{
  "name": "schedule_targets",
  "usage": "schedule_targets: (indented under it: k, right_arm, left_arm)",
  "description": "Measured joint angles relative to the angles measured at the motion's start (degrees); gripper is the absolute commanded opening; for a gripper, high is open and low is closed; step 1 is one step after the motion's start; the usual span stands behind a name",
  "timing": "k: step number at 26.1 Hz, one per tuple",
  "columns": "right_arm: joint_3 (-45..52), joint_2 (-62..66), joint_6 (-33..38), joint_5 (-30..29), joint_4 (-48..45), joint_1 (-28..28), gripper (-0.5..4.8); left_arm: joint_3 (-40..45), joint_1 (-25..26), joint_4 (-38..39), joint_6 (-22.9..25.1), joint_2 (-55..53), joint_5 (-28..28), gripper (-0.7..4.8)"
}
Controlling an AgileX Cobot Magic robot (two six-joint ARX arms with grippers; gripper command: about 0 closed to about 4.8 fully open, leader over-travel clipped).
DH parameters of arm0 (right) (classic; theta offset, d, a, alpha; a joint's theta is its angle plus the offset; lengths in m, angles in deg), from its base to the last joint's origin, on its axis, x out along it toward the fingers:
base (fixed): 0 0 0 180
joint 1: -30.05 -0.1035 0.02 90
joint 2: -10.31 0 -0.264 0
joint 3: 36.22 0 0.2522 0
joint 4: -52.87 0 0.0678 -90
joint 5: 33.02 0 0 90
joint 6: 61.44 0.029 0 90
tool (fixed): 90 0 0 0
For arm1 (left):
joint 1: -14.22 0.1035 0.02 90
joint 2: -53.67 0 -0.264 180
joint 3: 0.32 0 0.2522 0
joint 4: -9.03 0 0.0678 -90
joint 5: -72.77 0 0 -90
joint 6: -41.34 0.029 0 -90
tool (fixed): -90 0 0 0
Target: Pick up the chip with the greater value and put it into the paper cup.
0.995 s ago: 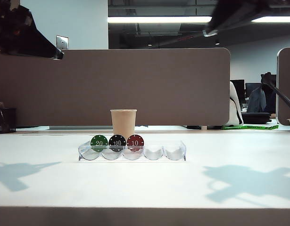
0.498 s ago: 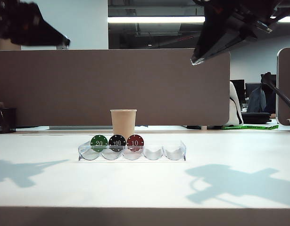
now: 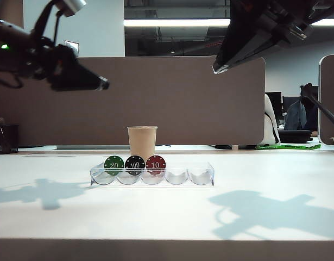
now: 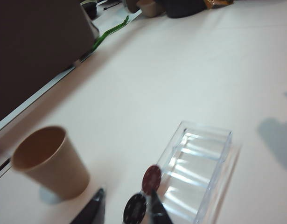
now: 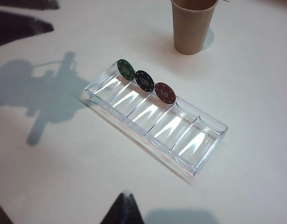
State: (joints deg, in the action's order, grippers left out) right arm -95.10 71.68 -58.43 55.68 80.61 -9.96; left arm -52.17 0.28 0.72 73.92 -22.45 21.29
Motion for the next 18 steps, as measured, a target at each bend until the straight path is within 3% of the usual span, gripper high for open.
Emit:
schedule_targets:
  k: [8, 13, 18]
  right_arm:
    - [0.0, 0.0, 0.0, -0.2, 0.5, 0.0, -0.05]
    - [0.0, 0.0, 0.0, -0.2, 1.0, 0.0, -0.05]
    - [0.0, 0.0, 0.0, -0.2, 1.0, 0.0, -0.05]
  left_arm:
    - [-17.3, 0.7, 20.2, 5.9, -9.1, 6.1, 1.24]
    - [-26.8, 0.7, 38.9, 18.0, -13.5, 4.7, 1.22]
    - [-32.0, 0.7, 46.8, 22.8, -17.2, 3.4, 1.22]
